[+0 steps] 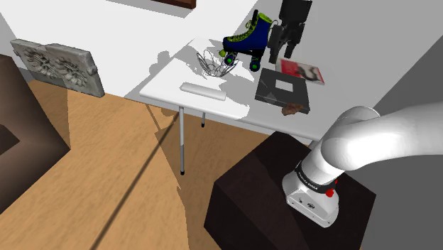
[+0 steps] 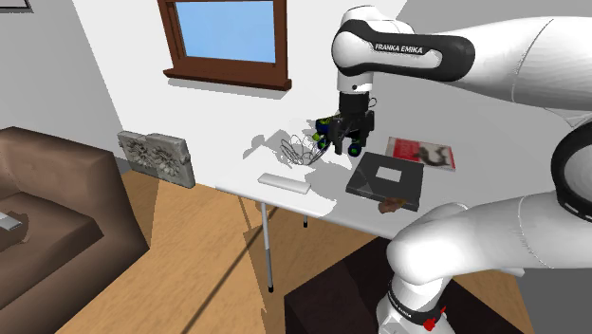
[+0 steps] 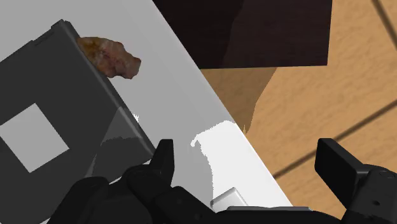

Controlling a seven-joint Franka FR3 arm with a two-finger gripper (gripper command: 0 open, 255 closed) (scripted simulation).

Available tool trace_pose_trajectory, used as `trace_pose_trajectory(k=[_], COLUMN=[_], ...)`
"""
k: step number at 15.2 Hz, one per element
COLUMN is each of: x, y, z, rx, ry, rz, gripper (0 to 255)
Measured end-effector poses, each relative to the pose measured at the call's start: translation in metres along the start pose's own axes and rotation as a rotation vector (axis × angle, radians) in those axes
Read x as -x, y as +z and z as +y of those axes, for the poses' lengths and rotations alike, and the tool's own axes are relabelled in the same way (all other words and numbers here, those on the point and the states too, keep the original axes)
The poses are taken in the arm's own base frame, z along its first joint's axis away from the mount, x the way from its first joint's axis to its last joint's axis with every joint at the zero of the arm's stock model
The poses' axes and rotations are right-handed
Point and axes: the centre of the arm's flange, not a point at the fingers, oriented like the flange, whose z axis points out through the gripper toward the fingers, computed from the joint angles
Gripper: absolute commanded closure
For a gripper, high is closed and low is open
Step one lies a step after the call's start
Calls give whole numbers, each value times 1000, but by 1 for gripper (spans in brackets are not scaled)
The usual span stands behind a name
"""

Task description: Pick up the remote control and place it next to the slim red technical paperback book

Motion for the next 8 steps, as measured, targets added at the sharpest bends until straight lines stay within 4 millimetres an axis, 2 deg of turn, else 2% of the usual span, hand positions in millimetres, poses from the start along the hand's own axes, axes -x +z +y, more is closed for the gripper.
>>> trace_pose_trajectory(k=[1,3,8], x=[0,-12,-61], y=[0,9,46], z=[0,-1,-6], rx=[0,3,14], ry=[0,-18,-91], rz=[0,3,21], gripper=[0,0,0])
